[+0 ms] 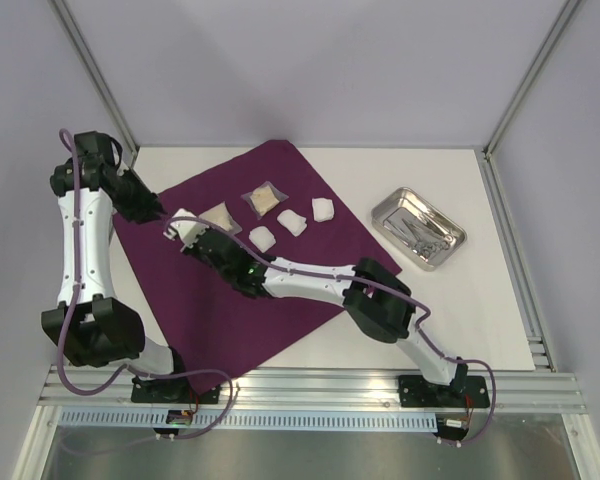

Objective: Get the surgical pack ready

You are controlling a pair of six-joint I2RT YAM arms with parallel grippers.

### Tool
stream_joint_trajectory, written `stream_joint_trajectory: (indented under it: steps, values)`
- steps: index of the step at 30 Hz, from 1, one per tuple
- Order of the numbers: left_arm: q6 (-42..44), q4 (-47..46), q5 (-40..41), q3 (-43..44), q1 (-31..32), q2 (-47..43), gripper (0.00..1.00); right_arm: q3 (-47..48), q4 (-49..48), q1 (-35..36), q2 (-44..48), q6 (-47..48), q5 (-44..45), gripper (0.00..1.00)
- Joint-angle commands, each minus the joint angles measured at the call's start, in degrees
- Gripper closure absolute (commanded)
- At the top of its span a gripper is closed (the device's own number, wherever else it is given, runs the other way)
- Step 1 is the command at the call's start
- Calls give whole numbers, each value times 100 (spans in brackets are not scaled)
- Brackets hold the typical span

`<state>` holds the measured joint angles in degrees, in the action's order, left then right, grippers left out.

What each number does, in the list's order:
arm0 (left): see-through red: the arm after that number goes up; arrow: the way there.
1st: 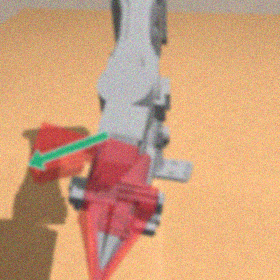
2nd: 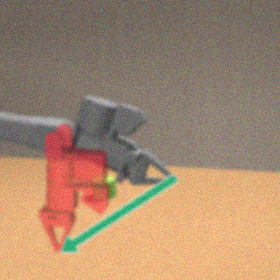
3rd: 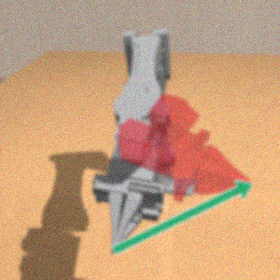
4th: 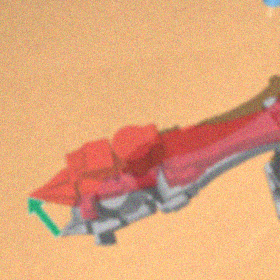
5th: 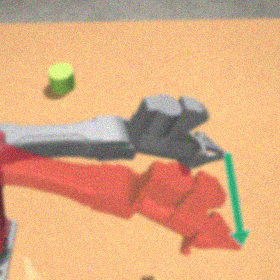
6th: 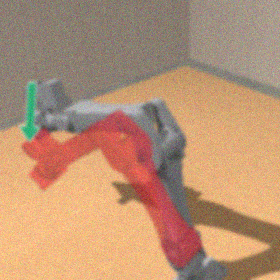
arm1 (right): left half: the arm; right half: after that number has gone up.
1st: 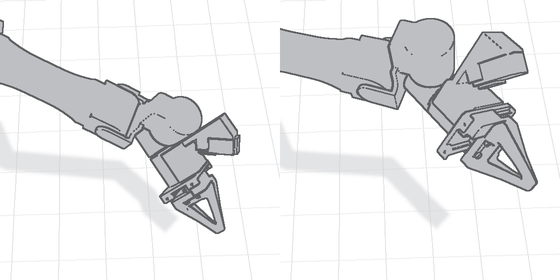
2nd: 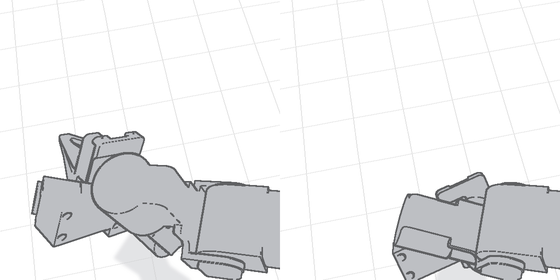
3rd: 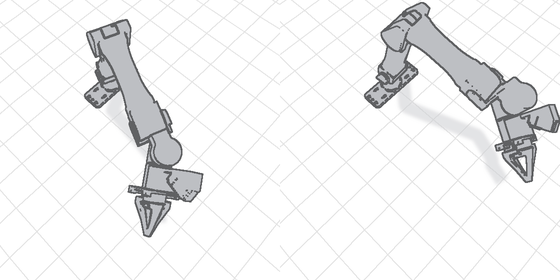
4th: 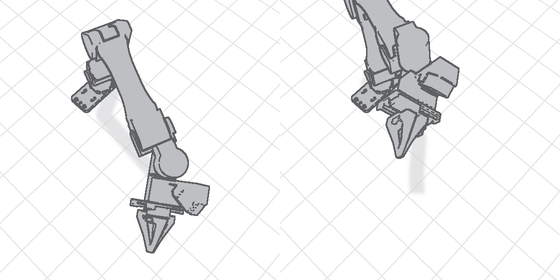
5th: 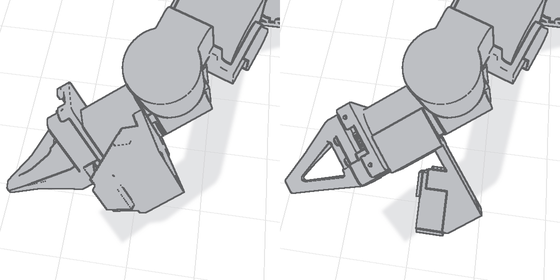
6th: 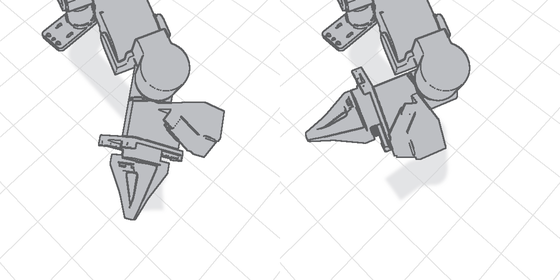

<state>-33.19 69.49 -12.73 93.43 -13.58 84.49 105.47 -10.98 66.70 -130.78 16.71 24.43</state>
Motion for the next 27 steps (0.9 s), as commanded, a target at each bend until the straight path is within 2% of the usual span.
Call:
stream_joint_trajectory:
  steps: [1,5,8,11,14,15,17,18,20,22,27]
  values:
    - [172,-24,411,474,-47,32,69,-351,113,-192,623,-544,-148,100]
    - [138,-85,561,580,-258,120,69,-922,552,-587,1369,-932,-1008,100]
    - [190,-199,517,641,-303,103,69,-1413,1070,-1070,2037,-1169,-1964,99]
    - [278,-278,579,659,-311,15,69,-1765,1843,-1755,2758,-1205,-2554,99]
    - [410,-348,570,659,-303,-37,69,-1916,2809,-2677,3426,-881,-3370,99]
    - [471,-392,509,642,-311,-46,69,-1908,3473,-3297,3523,-671,-3592,100]
    - [489,-489,395,580,-303,-90,70,-1890,4075,-3985,3726,-468,-4014,100]
    - [498,-550,307,563,-303,-108,70,-1890,4582,-4624,3753,-171,-4207,100]
    - [585,-717,123,519,-303,-134,70,-1942,5216,-5286,3727,330,-4131,99]
    - [673,-823,78,510,-303,-178,70,-1986,5457,-5709,3622,973,-3815,100]
    - [928,-841,8,589,-303,-231,70,-2057,5519,-6537,3367,1194,-3937,100]
